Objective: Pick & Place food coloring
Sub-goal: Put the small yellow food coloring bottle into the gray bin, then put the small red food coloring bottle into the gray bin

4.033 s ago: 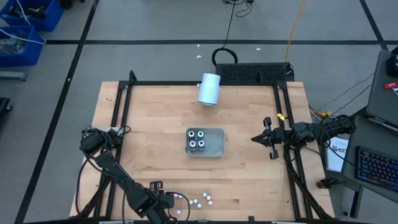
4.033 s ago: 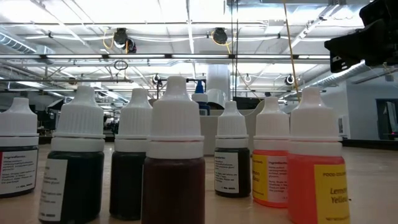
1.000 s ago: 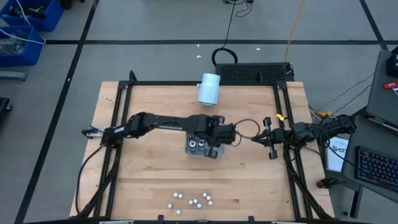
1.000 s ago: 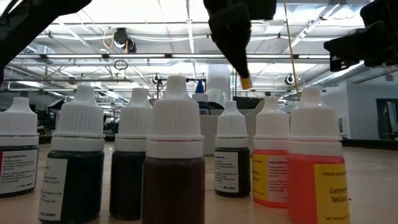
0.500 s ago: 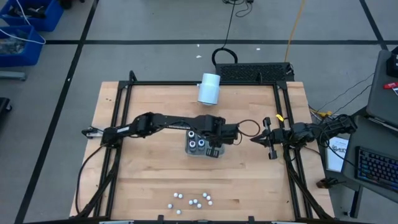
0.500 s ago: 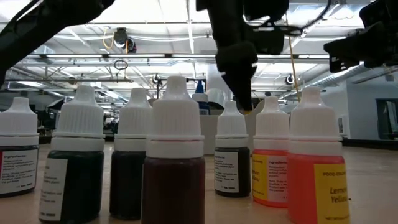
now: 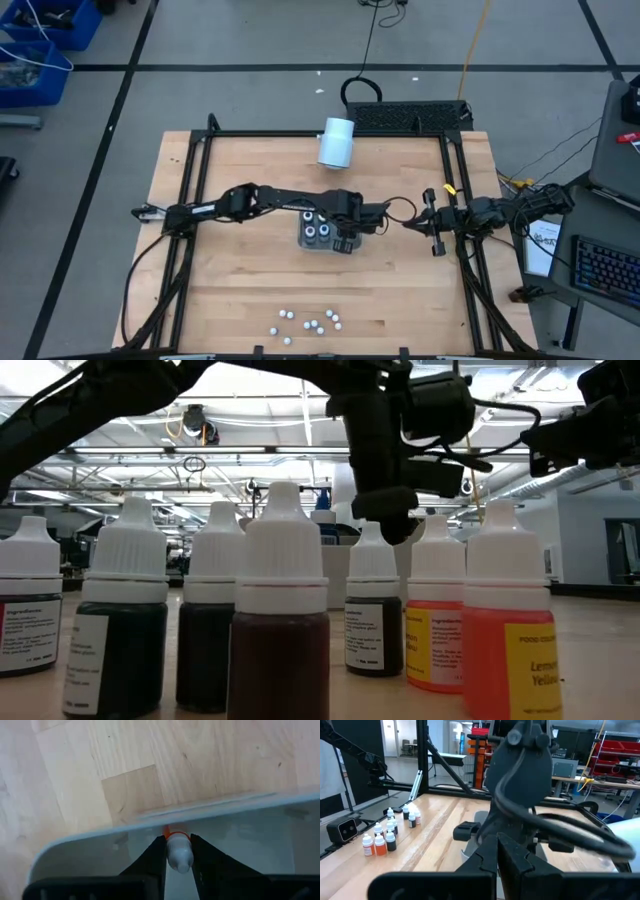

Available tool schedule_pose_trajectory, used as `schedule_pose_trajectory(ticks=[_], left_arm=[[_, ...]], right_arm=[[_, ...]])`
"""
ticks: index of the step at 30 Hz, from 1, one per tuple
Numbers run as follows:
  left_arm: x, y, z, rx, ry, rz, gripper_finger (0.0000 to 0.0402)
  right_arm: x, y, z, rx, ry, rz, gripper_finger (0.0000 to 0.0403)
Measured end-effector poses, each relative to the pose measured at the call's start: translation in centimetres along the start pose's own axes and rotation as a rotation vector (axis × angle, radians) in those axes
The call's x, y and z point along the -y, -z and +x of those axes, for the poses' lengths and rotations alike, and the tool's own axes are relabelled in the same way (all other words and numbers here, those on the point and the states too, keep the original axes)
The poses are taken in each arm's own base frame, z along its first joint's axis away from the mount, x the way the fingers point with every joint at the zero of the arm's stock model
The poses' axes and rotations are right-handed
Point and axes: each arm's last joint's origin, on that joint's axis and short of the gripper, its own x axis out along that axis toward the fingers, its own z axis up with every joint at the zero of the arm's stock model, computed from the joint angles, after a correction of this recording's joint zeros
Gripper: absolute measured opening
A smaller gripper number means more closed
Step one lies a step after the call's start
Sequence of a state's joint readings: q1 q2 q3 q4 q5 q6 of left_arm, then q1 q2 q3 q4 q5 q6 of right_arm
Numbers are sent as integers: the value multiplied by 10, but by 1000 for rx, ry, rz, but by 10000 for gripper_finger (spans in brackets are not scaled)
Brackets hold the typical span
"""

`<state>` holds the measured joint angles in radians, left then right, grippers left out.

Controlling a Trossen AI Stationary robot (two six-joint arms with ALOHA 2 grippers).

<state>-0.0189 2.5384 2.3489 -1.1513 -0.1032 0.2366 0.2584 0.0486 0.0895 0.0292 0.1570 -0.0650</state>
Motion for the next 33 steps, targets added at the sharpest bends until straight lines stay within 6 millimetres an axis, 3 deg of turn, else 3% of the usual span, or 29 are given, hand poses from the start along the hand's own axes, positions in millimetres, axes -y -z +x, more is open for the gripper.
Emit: schedule_pose_trajectory(ticks=[4, 8, 13, 17, 20, 25, 29, 33], left_arm=[[1, 0, -1, 3, 1, 2, 78], [1, -1, -5, 11, -3, 2, 115], [1, -3, -35, 67, -36, -19, 182], [9, -1, -89, 158, -67, -24, 227], [19, 6, -144, 260, -72, -55, 252], [46, 39, -238, 398, -44, -129, 271], [70, 85, -293, 358, -43, -157, 252], [84, 118, -320, 327, -109, -317, 182]], right_arm=[[0, 0, 0, 0, 0, 0, 0], [0, 0, 0, 0, -1, -1, 0], [0, 0, 0, 1, -1, -3, 0], [0, 0, 0, 0, -1, -7, 0], [0, 0, 0, -1, -1, -9, 0], [0, 0, 0, -5, -2, -19, 0], [0, 0, 0, -7, -2, -26, 0], [0, 1, 0, -9, -2, -48, 0]])
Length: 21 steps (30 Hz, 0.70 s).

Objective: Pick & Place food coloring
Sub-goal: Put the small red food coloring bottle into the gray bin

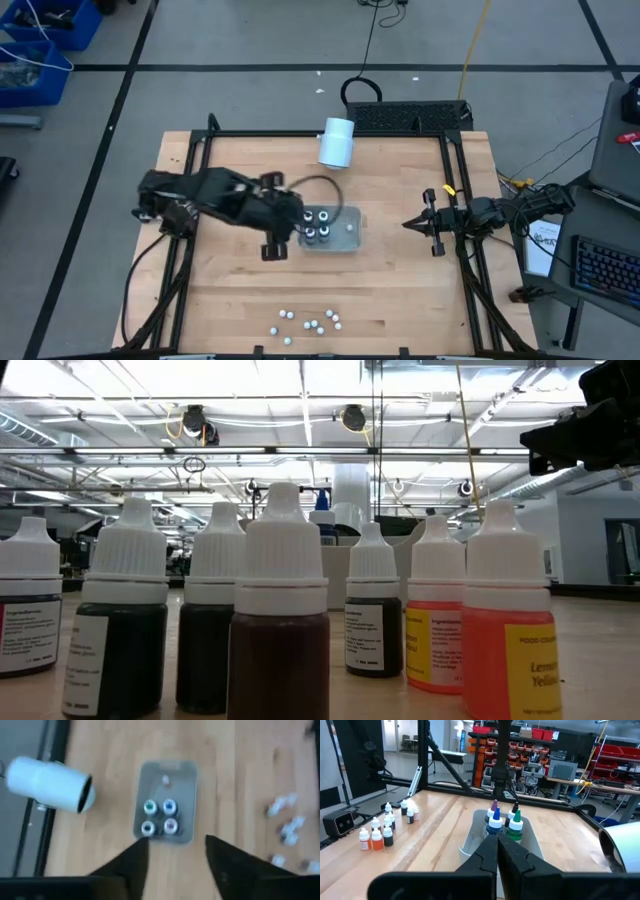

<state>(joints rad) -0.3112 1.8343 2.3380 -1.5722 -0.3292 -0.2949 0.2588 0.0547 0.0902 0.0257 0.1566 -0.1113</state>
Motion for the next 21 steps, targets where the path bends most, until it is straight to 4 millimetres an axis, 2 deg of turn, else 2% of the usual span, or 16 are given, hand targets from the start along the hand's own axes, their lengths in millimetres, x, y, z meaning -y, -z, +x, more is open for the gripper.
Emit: schedule_pose_trajectory(ticks=[3, 6, 8, 12, 16, 21], left_arm=[[7, 18, -29, 66, 63, -4, 106], [11, 39, -44, 88, 47, 22, 32], [14, 55, -44, 102, -21, 15, 10], [18, 85, -27, 121, -15, -24, 13], [29, 113, 9, 198, 40, -63, 4], [52, 141, 48, 384, 128, 63, 3]], right_arm=[[0, 0, 0, -2, -1, -6, 0], [0, 0, 0, -3, -1, -6, 0], [0, 0, 0, -3, -1, -6, 0], [0, 0, 0, 0, -2, 1, 0], [0, 0, 0, 1, -2, 35, 0], [0, -1, 0, 8, -1, 62, 0]])
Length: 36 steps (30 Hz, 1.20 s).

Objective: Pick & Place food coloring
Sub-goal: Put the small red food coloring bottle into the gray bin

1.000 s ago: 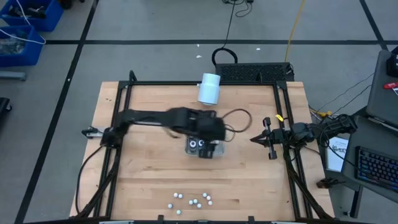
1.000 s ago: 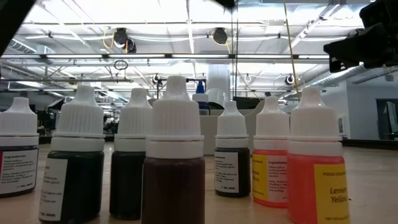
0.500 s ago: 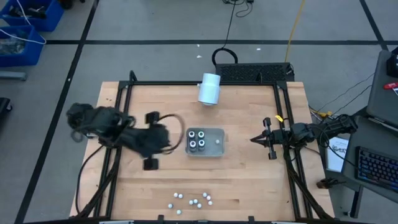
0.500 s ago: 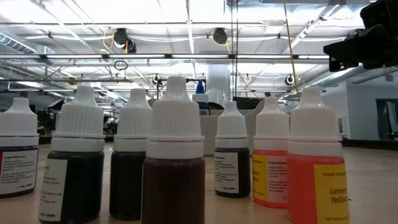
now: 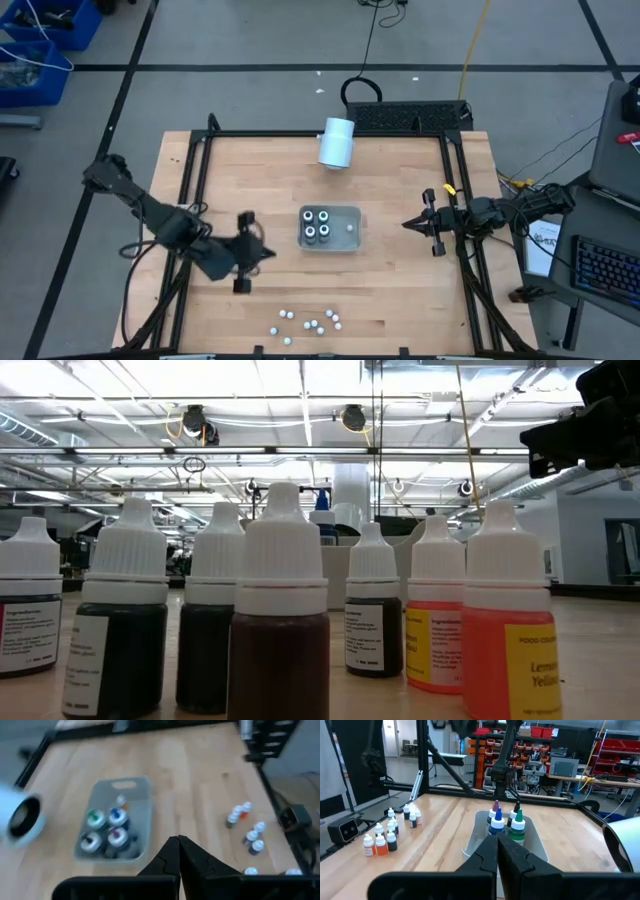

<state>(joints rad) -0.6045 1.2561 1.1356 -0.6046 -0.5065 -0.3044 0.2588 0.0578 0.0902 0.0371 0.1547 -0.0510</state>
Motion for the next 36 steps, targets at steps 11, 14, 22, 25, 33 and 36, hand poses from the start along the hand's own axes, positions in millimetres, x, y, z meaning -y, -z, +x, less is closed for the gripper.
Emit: schedule_pose_trajectory(ticks=[11, 14, 22, 25, 33, 36], left_arm=[[-49, 50, -13, 312, -8, 67, 3], [-66, 64, -16, 453, 105, 39, 2], [-102, 107, 17, 557, 244, 13, 1], [-109, 118, 21, 562, 230, 20, 1], [-112, 142, 15, 602, 177, 46, 1], [-113, 155, 12, 616, 126, 35, 1]], right_arm=[[0, 0, 0, 0, 0, 13, 0], [0, 0, 0, -3, 0, 12, 0], [0, 0, 0, -3, 0, 1, 0], [0, 0, 0, -3, 0, 11, 0], [0, 1, 0, 9, -2, 14, 0], [0, 0, 0, 25, 0, 15, 0]])
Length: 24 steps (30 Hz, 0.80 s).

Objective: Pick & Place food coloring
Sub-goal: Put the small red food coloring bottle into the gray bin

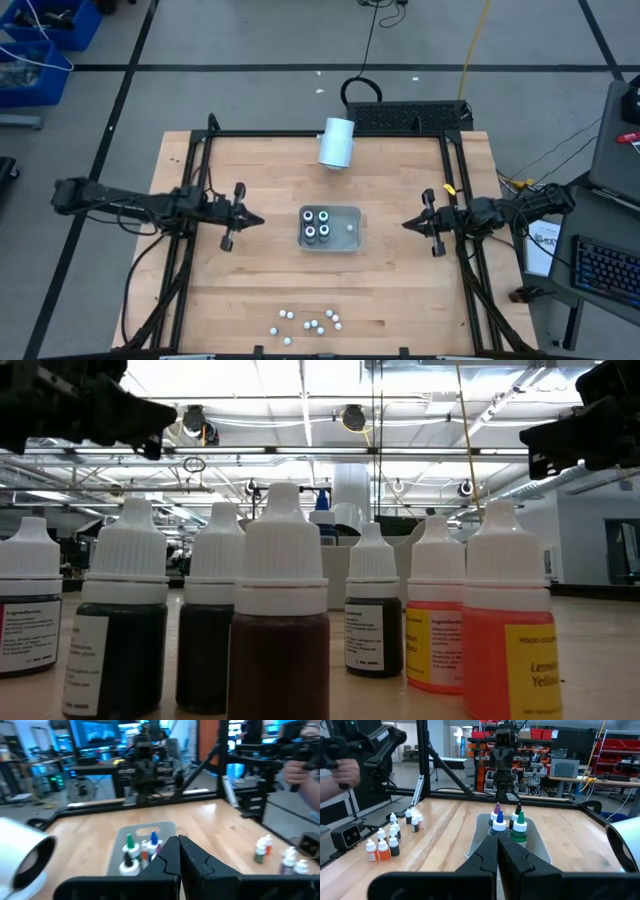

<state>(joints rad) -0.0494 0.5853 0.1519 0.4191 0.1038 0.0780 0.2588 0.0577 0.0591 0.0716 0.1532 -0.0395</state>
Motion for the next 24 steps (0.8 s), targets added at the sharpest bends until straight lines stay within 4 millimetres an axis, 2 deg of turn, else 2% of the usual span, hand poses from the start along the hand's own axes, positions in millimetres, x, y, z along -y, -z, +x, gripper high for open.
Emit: schedule_pose_trajectory(ticks=[9, 14, 21, 24], left_arm=[[1, 12, -17, 59, -48, -11, 3], [-2, 24, -18, -1, -183, -75, 15], [-3, 34, -19, -95, -269, -148, 20], [-3, 34, -19, -93, -271, -172, 20]], right_arm=[[0, -2, 0, 20, 3, 31, 0], [0, -1, 0, 19, 3, 31, 0], [-1, 3, 4, -37, 1, 83, 0], [-4, 7, 10, -137, -8, 124, 0]])
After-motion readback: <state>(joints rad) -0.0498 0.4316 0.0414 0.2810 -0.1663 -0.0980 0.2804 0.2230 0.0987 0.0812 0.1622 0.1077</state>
